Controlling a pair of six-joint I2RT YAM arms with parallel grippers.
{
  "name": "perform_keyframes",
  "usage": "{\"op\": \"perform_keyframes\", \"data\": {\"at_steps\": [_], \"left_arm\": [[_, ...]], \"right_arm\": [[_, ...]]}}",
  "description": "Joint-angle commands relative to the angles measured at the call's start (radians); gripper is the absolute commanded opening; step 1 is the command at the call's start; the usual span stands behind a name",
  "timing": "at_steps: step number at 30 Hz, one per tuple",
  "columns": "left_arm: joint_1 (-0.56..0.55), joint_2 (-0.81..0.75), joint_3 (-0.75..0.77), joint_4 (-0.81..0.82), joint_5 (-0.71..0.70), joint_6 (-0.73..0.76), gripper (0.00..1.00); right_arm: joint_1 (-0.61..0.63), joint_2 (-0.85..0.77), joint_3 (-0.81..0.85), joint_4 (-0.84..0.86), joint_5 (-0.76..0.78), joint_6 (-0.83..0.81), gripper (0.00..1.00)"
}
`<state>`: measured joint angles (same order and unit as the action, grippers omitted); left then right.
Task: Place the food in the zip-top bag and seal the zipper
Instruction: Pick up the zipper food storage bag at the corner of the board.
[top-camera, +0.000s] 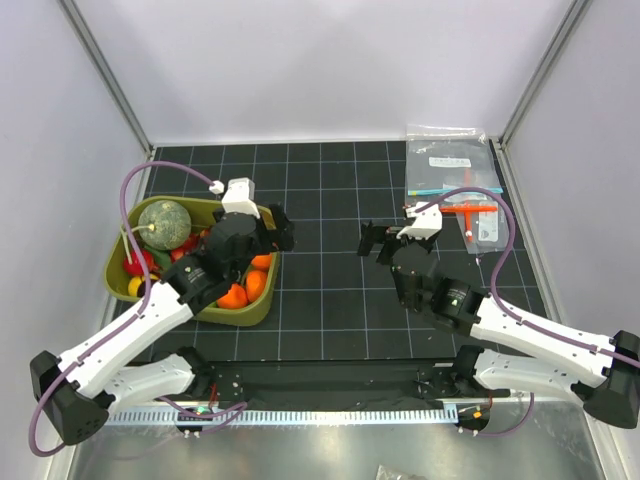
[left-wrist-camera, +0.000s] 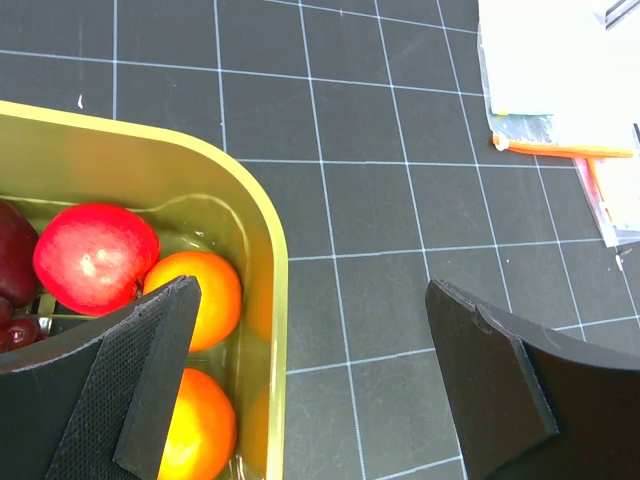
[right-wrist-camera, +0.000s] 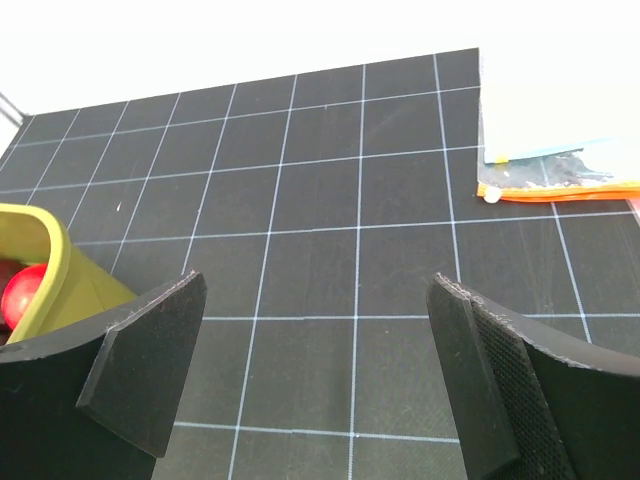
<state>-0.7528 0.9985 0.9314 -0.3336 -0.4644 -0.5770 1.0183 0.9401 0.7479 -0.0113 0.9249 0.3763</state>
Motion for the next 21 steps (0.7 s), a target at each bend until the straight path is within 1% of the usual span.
{"op": "perform_keyframes", "data": {"at_steps": [1, 4, 6, 7, 9, 10, 11, 12, 14, 15, 18, 19, 20, 21], "left_arm": [[-0.003, -0.027, 0.027, 0.016, -0.023, -0.011, 1.0], [-0.005, -0.035, 0.024, 0.016, -0.022, -0.012, 1.0], [-0.005, -0.043, 0.023, 0.016, -0.022, -0.012, 1.0], [-0.005, -0.046, 0.023, 0.015, -0.019, -0.012, 1.0], [-0.005, -0.049, 0.02, 0.015, -0.014, -0.015, 1.0], [-0.003, -0.05, 0.018, 0.015, -0.016, -0.015, 1.0], [-0.003, -0.052, 0.017, 0.016, -0.014, -0.015, 1.0], [-0.003, -0.051, 0.017, 0.016, -0.026, -0.015, 1.0], [-0.003, -0.051, 0.02, 0.013, -0.034, -0.012, 1.0], [-0.005, -0.051, 0.021, 0.007, -0.045, -0.009, 1.0], [-0.005, -0.067, 0.018, 0.002, -0.048, -0.011, 1.0], [-0.003, -0.072, 0.015, 0.005, -0.048, -0.012, 1.0], [-0.005, -0.077, 0.012, 0.01, -0.046, -0.012, 1.0], [-0.005, -0.077, 0.012, 0.01, -0.045, -0.014, 1.0]], "right_arm": [[0.003, -0.03, 0.036, 0.017, -0.023, -0.005, 1.0], [-0.006, -0.027, 0.021, 0.017, -0.069, -0.032, 1.0], [-0.044, -0.012, 0.016, -0.01, -0.154, -0.005, 1.0], [-0.123, -0.001, 0.03, -0.025, -0.214, 0.039, 1.0], [-0.214, 0.034, 0.033, -0.05, -0.312, 0.09, 0.99], [-0.265, 0.043, 0.021, -0.047, -0.413, 0.108, 0.98], [-0.303, 0.049, 0.012, -0.039, -0.444, 0.13, 0.97], [-0.37, 0.063, 0.004, -0.015, -0.464, 0.16, 0.96], [-0.426, 0.078, -0.018, 0.007, -0.488, 0.197, 0.93], [-0.493, 0.101, -0.018, 0.005, -0.495, 0.24, 0.93], [-0.607, 0.141, -0.022, 0.074, -0.555, 0.315, 0.84], [-0.689, 0.17, -0.042, 0.108, -0.578, 0.364, 0.78], [-0.731, 0.186, -0.056, 0.185, -0.619, 0.393, 0.76], [-0.768, 0.202, -0.068, 0.221, -0.636, 0.42, 0.74]]}}
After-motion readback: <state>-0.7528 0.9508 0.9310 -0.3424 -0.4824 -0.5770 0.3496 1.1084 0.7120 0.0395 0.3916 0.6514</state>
